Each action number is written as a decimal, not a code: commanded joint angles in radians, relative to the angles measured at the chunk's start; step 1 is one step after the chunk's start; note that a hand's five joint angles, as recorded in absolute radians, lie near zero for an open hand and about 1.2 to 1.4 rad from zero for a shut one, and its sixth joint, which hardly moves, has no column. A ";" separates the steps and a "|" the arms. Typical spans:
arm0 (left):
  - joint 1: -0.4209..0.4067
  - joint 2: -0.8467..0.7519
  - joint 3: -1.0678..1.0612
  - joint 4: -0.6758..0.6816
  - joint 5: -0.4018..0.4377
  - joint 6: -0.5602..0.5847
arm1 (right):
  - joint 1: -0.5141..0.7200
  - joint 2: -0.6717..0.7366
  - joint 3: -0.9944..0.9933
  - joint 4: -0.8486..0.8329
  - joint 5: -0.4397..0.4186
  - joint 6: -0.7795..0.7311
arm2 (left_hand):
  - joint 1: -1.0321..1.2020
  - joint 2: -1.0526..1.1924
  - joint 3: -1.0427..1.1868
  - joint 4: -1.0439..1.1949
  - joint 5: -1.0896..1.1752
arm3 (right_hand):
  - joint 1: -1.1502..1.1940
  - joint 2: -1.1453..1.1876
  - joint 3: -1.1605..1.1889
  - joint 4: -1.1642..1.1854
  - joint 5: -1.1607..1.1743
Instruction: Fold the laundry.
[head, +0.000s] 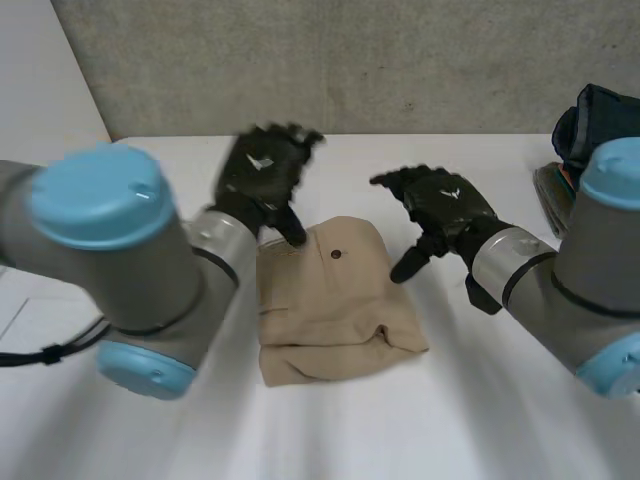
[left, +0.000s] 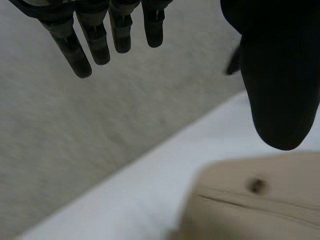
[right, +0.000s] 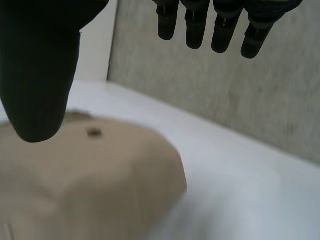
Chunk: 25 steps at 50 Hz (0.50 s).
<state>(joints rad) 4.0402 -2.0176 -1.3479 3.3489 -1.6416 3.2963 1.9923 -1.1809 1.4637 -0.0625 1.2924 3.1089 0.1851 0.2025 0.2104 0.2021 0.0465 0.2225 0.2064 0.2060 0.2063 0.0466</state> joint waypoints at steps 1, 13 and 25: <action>-0.063 -0.219 0.099 -0.190 -0.091 -0.004 | -0.001 0.214 -0.172 0.145 -0.068 -0.110 | 0.017 -0.001 -0.009 0.000 -0.019 | -0.048 -0.032 -0.031 -0.032 -0.047; -0.033 -0.302 0.099 -0.290 -0.167 0.003 | -0.001 0.340 -0.229 0.219 -0.053 -0.297 | 0.034 0.017 0.009 0.017 -0.002 | -0.048 -0.032 -0.031 -0.032 -0.047; -0.001 -0.142 0.174 -0.305 -0.043 0.020 | 0.020 0.181 -0.158 0.141 0.079 -0.401 | 0.031 0.014 0.006 0.014 -0.005 | -0.048 -0.032 -0.031 -0.032 -0.047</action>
<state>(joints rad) 4.0315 -2.2572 -1.2115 3.0435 -1.7648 3.3066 1.9995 -0.9191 1.2578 0.1425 1.3292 2.7097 0.1961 0.2025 0.2104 0.2031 0.0465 0.2068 0.1830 0.1923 0.2063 0.0464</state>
